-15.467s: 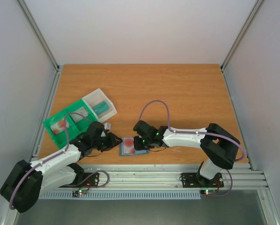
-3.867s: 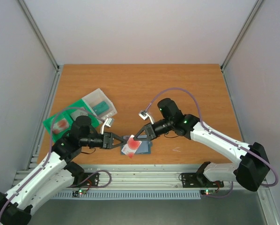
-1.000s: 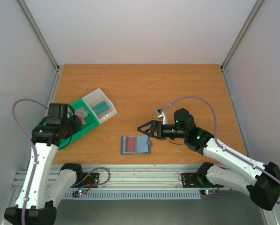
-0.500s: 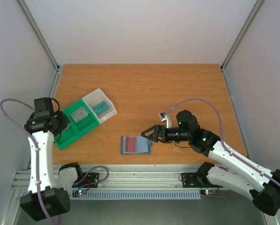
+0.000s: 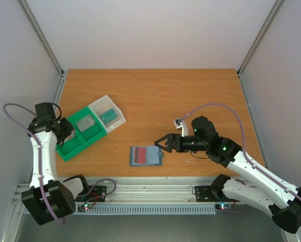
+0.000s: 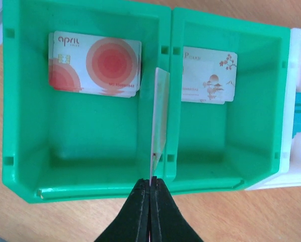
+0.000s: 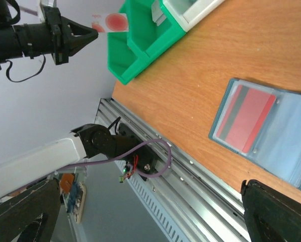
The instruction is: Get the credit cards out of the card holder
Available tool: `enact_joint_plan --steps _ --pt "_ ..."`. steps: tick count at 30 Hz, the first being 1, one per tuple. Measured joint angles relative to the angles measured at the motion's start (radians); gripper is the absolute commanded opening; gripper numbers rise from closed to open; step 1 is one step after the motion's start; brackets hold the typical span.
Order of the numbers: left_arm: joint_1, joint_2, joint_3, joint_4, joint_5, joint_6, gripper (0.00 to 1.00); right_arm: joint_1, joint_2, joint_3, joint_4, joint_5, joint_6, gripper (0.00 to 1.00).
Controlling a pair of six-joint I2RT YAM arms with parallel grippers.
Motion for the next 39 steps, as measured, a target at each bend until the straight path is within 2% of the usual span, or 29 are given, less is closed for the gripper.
enact_joint_plan --steps 11,29,39 --pt "0.004 0.050 0.029 0.037 -0.027 0.014 0.01 -0.001 0.037 0.040 -0.078 0.050 -0.039 0.98" --pt "0.003 0.046 0.080 -0.045 -0.137 0.027 0.00 -0.001 0.077 0.101 -0.104 0.073 -0.040 0.98" --pt "0.003 0.158 0.061 0.028 -0.051 0.077 0.00 -0.001 0.080 0.105 -0.105 0.074 -0.037 0.98"
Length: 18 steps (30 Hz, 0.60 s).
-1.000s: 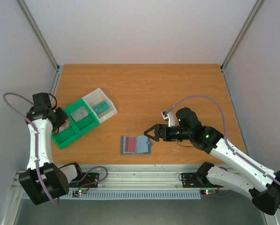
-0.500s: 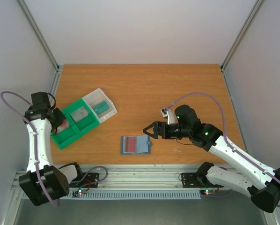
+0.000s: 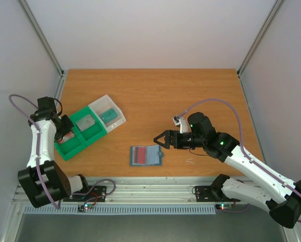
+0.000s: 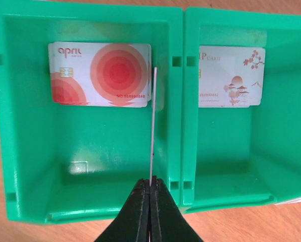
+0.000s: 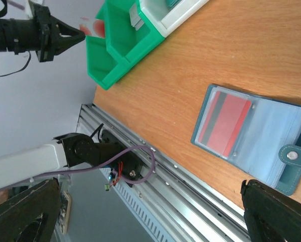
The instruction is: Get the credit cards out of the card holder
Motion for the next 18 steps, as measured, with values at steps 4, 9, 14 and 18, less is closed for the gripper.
enact_joint_plan --steps 4,9,14,18 --pt "0.001 0.074 0.000 0.011 0.017 0.036 0.00 0.000 0.000 0.000 0.000 0.001 0.000 0.98" --pt "0.001 0.100 0.001 0.016 0.024 0.050 0.00 0.000 0.001 0.000 0.002 0.000 0.000 0.99" --pt "0.001 0.140 0.012 0.016 0.019 0.054 0.00 0.000 -0.005 -0.010 0.004 0.000 0.000 0.98" --pt "0.001 0.162 0.025 0.014 0.007 0.057 0.00 0.000 -0.023 -0.020 0.003 0.000 0.000 0.98"
